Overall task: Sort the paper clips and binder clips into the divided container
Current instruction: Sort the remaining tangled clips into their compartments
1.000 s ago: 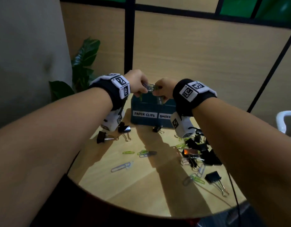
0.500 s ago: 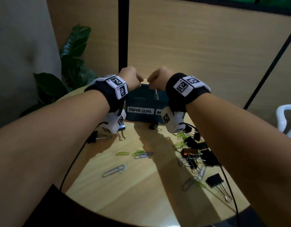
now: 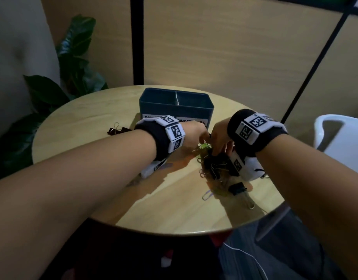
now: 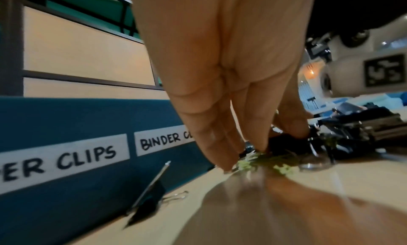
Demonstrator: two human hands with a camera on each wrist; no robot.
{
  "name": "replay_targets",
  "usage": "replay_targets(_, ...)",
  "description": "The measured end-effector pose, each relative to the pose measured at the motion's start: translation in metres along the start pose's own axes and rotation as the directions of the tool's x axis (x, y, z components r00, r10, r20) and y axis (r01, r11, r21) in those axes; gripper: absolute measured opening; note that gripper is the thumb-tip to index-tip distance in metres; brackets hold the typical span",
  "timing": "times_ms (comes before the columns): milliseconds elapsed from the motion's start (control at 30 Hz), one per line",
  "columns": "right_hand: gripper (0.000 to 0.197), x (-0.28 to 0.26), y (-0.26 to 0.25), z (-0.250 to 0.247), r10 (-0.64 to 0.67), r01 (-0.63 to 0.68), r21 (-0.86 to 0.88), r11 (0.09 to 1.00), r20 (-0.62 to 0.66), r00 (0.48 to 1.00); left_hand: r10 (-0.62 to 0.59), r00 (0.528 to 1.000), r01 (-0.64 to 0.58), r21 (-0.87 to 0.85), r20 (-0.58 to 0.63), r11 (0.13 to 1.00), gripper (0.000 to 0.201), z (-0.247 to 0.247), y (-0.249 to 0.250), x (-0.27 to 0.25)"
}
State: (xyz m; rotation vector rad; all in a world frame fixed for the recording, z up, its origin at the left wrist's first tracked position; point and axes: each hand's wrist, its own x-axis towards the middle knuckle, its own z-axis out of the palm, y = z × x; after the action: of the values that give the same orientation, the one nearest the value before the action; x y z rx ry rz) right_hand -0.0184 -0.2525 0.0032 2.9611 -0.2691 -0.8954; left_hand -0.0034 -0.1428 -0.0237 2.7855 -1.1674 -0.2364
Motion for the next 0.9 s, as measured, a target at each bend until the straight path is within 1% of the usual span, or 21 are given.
replay_targets(100, 0.047, -0.002, 0.001, 0.011, -0.019, 0.019, -0.003, 1.000, -0.047, 0.999, -0.026, 0.998, 0.023, 0.066, 0.053, 0.998, 0.044, 0.001, 0.007, 0.004)
replay_targets(167, 0.043, 0.000, 0.004, 0.011, -0.030, 0.029, -0.005, 1.000, -0.085, 0.996, -0.040, 0.996, 0.032, 0.102, 0.082, 0.994, 0.045, 0.002, 0.008, 0.004)
replay_targets(200, 0.041, 0.001, 0.006, 0.009, -0.037, 0.038, 0.009, 0.999, -0.091, 0.995, -0.044, 0.994, 0.034, 0.101, 0.100, 0.994, 0.048, 0.003, 0.006, 0.003)
replay_targets(267, 0.036, 0.005, 0.010, 0.003, -0.027, 0.030, 0.057, 0.998, -0.060, 0.998, -0.041, 0.989, 0.027, 0.102, 0.141, 0.994, 0.053, 0.004, 0.002, 0.002)
replay_targets(333, 0.031, 0.010, 0.014, -0.002, 0.006, 0.003, 0.089, 0.996, -0.101, 0.995, -0.036, 0.986, 0.022, 0.086, 0.161, 0.996, 0.049, 0.003, -0.003, 0.000)
replay_targets(400, 0.028, 0.013, 0.016, -0.004, 0.029, -0.014, 0.094, 0.995, -0.158, 0.987, -0.035, 0.990, 0.030, 0.040, 0.135, 0.999, 0.040, 0.001, -0.004, 0.000)
replay_targets(467, 0.029, 0.013, 0.014, -0.004, 0.017, 0.001, 0.118, 0.993, -0.149, 0.989, -0.031, 0.996, 0.028, 0.041, 0.083, 0.999, 0.039, -0.002, -0.002, 0.000)
replay_targets(500, 0.032, 0.012, 0.013, -0.003, -0.004, 0.018, 0.114, 0.993, -0.119, 0.993, -0.035, 0.997, 0.031, 0.055, 0.063, 0.998, 0.042, -0.001, 0.000, 0.000)
replay_targets(567, 0.040, 0.009, 0.009, 0.000, -0.034, 0.039, 0.099, 0.994, -0.050, 0.998, -0.052, 0.997, 0.046, 0.091, 0.064, 0.995, 0.048, 0.001, 0.005, 0.002)
replay_targets(600, 0.043, 0.009, 0.008, 0.003, -0.034, 0.037, 0.078, 0.996, -0.037, 0.999, -0.059, 0.995, 0.050, 0.116, 0.077, 0.992, 0.049, 0.002, 0.007, 0.004)
replay_targets(700, 0.045, 0.010, 0.006, 0.009, -0.041, 0.037, -0.041, 0.998, -0.114, 0.993, -0.075, 0.990, 0.050, 0.206, 0.120, 0.977, 0.043, 0.003, 0.012, 0.006)
replay_targets(733, 0.044, 0.010, 0.006, 0.009, -0.043, 0.037, -0.047, 0.998, -0.128, 0.991, -0.070, 0.988, 0.035, 0.239, 0.140, 0.970, 0.043, 0.004, 0.012, 0.007)
replay_targets(800, 0.041, 0.011, 0.009, 0.003, -0.036, 0.038, 0.018, 0.999, -0.131, 0.991, -0.062, 0.981, 0.005, 0.298, 0.185, 0.955, 0.049, 0.006, 0.011, 0.008)
replay_targets(833, 0.039, 0.012, 0.011, -0.001, -0.027, 0.037, 0.061, 0.997, -0.156, 0.987, -0.056, 0.978, -0.010, 0.314, 0.199, 0.949, 0.053, 0.005, 0.010, 0.007)
replay_targets(900, 0.033, 0.013, 0.016, -0.005, 0.002, 0.027, 0.115, 0.993, -0.242, 0.970, -0.050, 0.977, -0.003, 0.249, 0.206, 0.969, 0.056, 0.002, 0.004, 0.005)
